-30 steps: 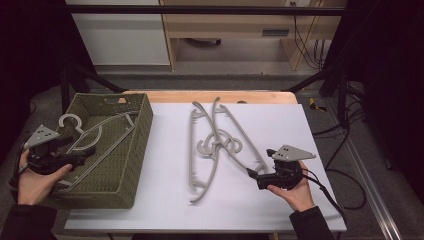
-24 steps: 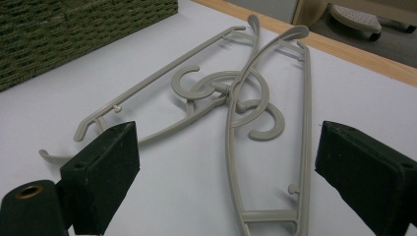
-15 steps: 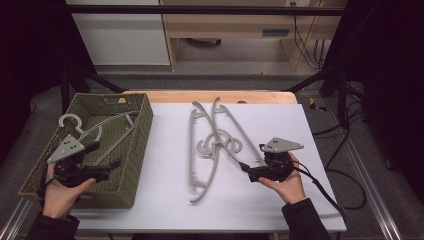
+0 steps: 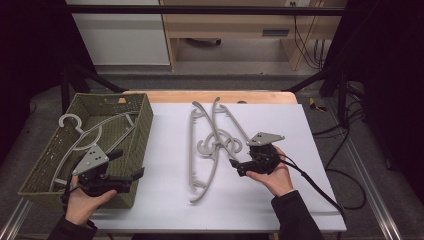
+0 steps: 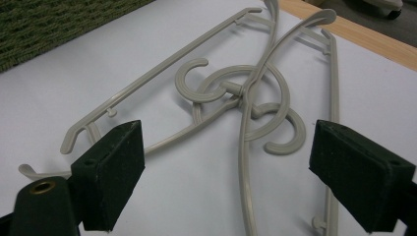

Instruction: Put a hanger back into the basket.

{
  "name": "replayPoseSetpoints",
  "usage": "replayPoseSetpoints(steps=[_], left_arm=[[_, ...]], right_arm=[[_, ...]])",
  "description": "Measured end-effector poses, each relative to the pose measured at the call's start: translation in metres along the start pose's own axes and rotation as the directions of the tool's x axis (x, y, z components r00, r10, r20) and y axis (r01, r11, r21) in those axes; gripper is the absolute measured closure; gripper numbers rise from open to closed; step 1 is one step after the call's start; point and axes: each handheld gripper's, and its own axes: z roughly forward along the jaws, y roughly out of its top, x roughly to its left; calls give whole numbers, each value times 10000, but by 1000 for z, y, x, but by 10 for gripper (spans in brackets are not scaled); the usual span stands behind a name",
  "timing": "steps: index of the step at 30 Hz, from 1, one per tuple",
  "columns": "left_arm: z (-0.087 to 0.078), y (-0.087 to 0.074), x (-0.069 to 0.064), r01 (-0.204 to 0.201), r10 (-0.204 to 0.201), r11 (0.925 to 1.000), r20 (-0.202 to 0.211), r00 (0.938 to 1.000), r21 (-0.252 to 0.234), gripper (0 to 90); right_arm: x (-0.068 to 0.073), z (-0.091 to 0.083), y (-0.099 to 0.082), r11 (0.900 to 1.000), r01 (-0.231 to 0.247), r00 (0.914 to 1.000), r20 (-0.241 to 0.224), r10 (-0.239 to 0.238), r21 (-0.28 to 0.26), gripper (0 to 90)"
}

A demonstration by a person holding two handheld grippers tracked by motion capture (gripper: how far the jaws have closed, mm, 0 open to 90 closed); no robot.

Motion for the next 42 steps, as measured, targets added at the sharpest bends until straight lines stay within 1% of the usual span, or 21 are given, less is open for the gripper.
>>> replayPoseSetpoints(steps=[8, 10, 11, 12, 13, 14, 16, 20, 28, 29, 30, 31, 32, 33, 34, 35, 36, 37, 38, 41, 42], left_arm=[[9, -2, -13, -240, 237, 9997, 373, 9990, 81, 68], [10, -3, -16, -311, 306, 9995, 514, 9982, 93, 68], [11, -3, -17, -383, 378, 9992, 576, 9976, 70, 68], [12, -3, -19, -405, 400, 9992, 631, 9972, 59, 69], [13, -4, -20, -444, 439, 9990, 677, 9967, 59, 69], [14, -4, -22, -493, 486, 9988, 753, 9960, 65, 69], [17, -5, -23, -506, 498, 9987, 871, 9949, 64, 69], [20, -6, -26, -633, 619, 9979, 977, 9933, 108, 69], [25, -9, -26, -660, 630, 9975, 1005, 9929, 264, 71], [25, -9, -25, -624, 594, 9977, 1006, 9932, 275, 71], [25, -9, -25, -626, 598, 9977, 980, 9934, 256, 72], [25, -9, -25, -626, 598, 9977, 980, 9934, 256, 72], [24, -9, -24, -596, 569, 9979, 966, 9937, 250, 72], [24, -9, -24, -596, 569, 9979, 966, 9937, 250, 72], [24, -9, -23, -591, 563, 9979, 969, 9937, 260, 73], [24, -9, -23, -592, 565, 9979, 964, 9937, 254, 73], [23, -9, -22, -569, 545, 9981, 938, 9941, 231, 73], [23, -9, -22, -569, 545, 9981, 938, 9941, 231, 73], [23, -9, -22, -558, 535, 9982, 937, 9942, 218, 73], [23, -9, -21, -564, 538, 9981, 946, 9941, 248, 74], [23, -10, -21, -558, 532, 9981, 942, 9941, 248, 74]], right_arm=[[3, 19, 10, 9991, 29, 10000, -25, -28, 433, 171], [3, 27, 13, 9973, 106, 9999, 31, -109, 726, 203], [3, 27, 13, 9973, 106, 9999, 31, -109, 726, 203], [3, 31, 15, 9954, 117, 9999, 32, -120, 952, 223], [3, 31, 15, 9954, 117, 9999, 32, -120, 952, 223], [3, 36, 17, 9934, 144, 9999, 65, -152, 1141, 245], [2, 40, 18, 9916, 131, 9999, 77, -142, 1283, 262], [0, 45, 19, 9905, 22, 10000, 74, -33, 1375, 291], [-9, 64, 20, 9805, -131, 9998, 165, 101, 1959, 404], [-10, 67, 19, 9780, -261, 9996, 181, 229, 2068, 429], [-12, 73, 18, 9724, -281, 9995, 198, 242, 2317, 469], [-12, 73, 18, 9724, -281, 9995, 198, 242, 2317, 469], [-14, 79, 17, 9657, -388, 9992, 216, 344, 2568, 507], [-14, 79, 17, 9657, -388, 9992, 216, 344, 2568, 507], [-16, 85, 16, 9619, -354, 9993, 233, 302, 2709, 543], [-16, 85, 16, 9619, -354, 9993, 233, 302, 2709, 543], [-17, 90, 14, 9584, -324, 9991, 344, 236, 2836, 561], [-17, 90, 14, 9584, -324, 9991, 344, 236, 2836, 561], [-20, 95, 14, 9594, -196, 9993, 359, 99, 2814, 586], [-21, 98, 14, 9605, -272, 9993, 314, 192, 2770, 603], [-22, 100, 15, 9620, -172, 9996, 271, 102, 2725, 609]])
